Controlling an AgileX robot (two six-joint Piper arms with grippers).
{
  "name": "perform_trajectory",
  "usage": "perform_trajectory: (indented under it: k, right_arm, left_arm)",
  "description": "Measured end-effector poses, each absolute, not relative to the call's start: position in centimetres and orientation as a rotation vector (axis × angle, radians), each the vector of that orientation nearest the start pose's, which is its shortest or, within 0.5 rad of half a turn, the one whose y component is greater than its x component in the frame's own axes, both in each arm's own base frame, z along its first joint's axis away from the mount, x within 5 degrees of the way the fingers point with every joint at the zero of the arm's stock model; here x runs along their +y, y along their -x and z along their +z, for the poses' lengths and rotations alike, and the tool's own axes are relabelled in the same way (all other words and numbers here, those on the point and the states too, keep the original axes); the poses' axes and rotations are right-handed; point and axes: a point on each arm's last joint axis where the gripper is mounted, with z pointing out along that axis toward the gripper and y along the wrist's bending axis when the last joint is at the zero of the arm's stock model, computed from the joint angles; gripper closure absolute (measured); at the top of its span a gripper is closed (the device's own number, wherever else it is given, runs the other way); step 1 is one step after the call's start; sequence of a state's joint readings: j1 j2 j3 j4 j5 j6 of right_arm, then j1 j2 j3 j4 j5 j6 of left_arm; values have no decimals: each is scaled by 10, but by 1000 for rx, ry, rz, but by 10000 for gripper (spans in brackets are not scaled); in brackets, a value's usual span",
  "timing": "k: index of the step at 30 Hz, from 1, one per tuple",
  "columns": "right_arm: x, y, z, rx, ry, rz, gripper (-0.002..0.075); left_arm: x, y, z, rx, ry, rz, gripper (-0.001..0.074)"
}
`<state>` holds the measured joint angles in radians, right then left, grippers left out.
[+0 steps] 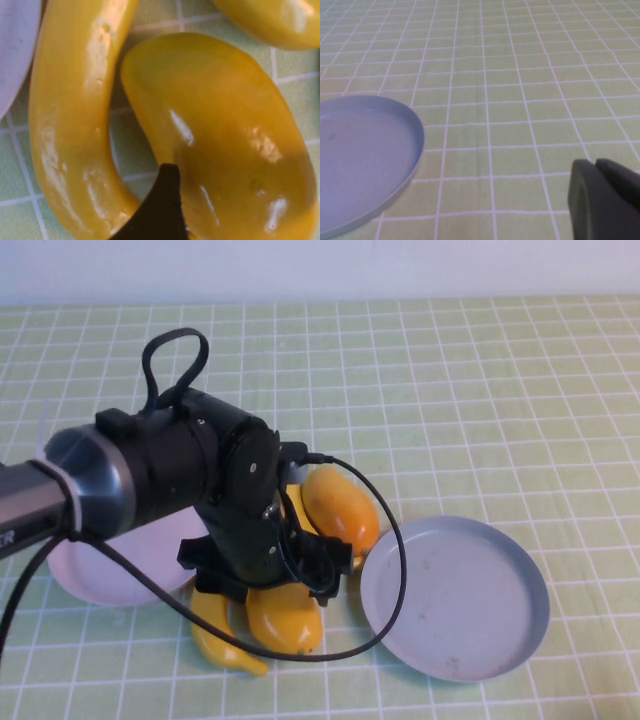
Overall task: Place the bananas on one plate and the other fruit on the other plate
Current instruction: Put one type of fruit in the left plate
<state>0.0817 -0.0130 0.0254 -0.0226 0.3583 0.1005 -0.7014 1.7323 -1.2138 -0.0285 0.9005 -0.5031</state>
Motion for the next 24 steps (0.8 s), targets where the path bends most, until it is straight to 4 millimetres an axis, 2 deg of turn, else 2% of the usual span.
perform_trajectory:
  k: [14, 19, 21, 24]
  right_arm:
    - [4, -53, 173, 1855, -3, 105, 741]
    - [4, -53, 173, 1855, -3, 105, 741]
    - [4, -53, 173, 1855, -3, 105, 741]
    - [4, -53, 173, 1855, -3, 105, 741]
  left_arm:
    - [-227, -266, 191, 3014, -276, -149, 66]
    - [-227, -267, 190, 3011, -282, -141, 71]
    - [-227, -268, 191, 3007, -283, -142, 101]
    - [-227, -269, 191, 2998, -298, -130, 191]
